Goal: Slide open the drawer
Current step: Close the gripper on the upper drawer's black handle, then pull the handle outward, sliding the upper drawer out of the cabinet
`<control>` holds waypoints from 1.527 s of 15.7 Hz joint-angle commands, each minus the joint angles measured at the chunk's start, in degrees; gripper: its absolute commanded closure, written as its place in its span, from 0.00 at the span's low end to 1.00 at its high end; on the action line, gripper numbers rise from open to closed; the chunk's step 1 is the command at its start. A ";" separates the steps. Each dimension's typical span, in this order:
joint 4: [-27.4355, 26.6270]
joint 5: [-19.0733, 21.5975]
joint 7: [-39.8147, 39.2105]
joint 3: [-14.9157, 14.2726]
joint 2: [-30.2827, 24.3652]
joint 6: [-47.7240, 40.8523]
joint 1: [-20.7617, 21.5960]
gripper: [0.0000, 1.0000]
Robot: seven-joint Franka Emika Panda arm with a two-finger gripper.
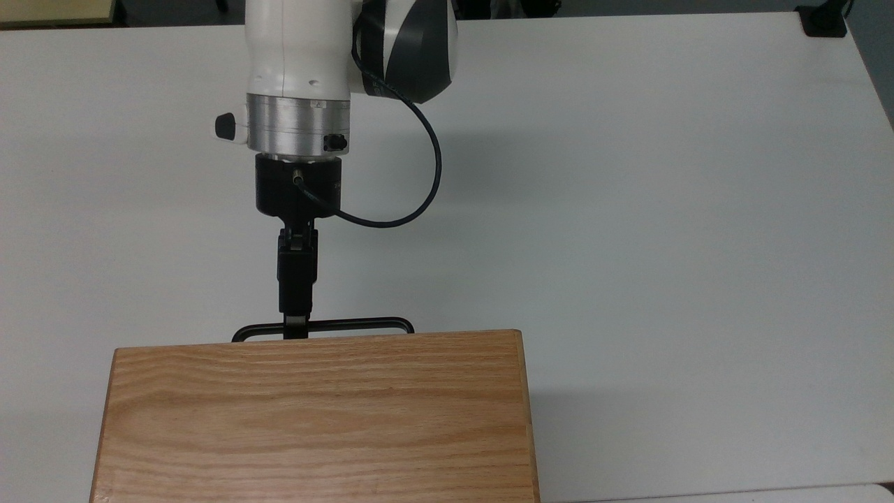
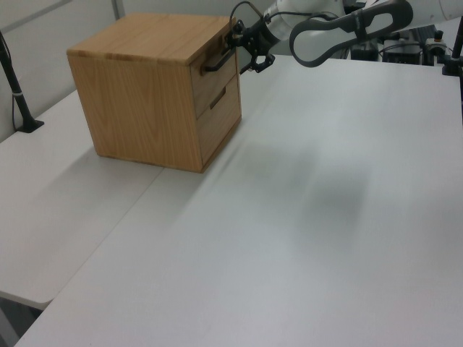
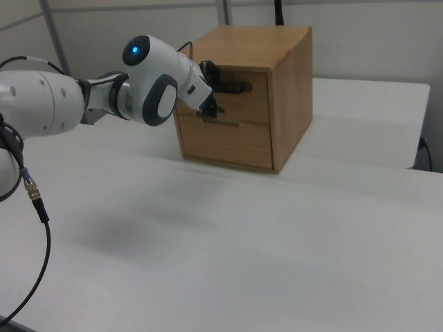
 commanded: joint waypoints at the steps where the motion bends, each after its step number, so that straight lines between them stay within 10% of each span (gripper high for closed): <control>1: 0.81 0.88 -0.05 -1.50 -0.33 -0.06 1.32 0.55; 7: 0.20 0.61 -3.90 -2.20 -2.26 -0.85 1.41 1.00; 24: -32.75 1.58 -18.23 -3.51 -32.74 -11.72 2.63 1.00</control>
